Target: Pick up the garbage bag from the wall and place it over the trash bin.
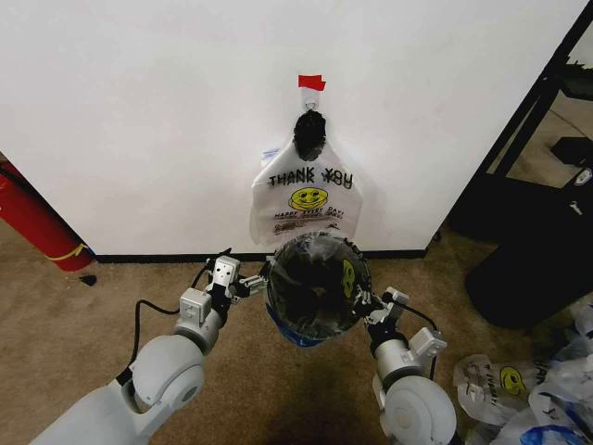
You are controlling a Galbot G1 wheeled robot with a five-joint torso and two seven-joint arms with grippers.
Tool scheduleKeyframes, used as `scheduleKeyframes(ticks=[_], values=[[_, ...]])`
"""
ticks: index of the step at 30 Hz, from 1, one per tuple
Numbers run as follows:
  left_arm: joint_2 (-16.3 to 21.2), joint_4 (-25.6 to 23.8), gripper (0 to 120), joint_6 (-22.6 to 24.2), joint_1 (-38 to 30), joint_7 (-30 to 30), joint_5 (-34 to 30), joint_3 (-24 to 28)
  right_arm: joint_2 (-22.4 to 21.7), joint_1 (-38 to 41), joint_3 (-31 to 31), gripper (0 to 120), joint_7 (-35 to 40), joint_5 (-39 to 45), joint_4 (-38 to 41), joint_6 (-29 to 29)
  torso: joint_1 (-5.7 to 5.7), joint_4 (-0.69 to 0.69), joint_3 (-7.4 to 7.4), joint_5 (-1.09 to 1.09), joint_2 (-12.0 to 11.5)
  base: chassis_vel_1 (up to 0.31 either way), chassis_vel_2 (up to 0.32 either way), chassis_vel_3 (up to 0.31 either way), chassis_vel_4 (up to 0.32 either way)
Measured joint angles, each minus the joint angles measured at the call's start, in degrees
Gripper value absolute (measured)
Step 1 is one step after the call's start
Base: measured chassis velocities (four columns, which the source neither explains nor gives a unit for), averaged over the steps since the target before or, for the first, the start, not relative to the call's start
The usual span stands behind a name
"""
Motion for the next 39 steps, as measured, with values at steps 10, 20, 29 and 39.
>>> scheduleKeyframes(ticks=[10,20,29,39], values=[[1.45,-2.15,100,0.39,3.52,-0.07,0.62,-1.34,-0.46,0.48,1.57,0,3.39,3.81,0.22,-2.20,0.00,0.00,0.00,0.00,0.00,0.000,0.000,0.000,0.000],[-3.79,-2.89,100,-9.22,12.85,-1.93,2.08,-10.61,-2.22,3.26,2.90,0,12.41,16.51,0.86,-12.52,0.00,-0.01,0.00,0.00,0.00,0.000,0.000,0.000,0.000],[-13.83,-9.14,100,-15.27,23.37,0.58,7.03,-18.01,-1.71,8.16,0.10,0,15.37,19.25,-4.67,-18.04,0.00,0.00,0.00,0.01,0.00,0.000,0.000,0.000,0.000],[-20.22,-10.72,100,-19.49,30.44,2.02,11.22,-19.93,-1.23,10.39,-1.30,0,14.19,17.16,-7.42,-18.31,0.00,0.00,0.00,0.00,0.00,0.000,0.000,0.000,0.000]])
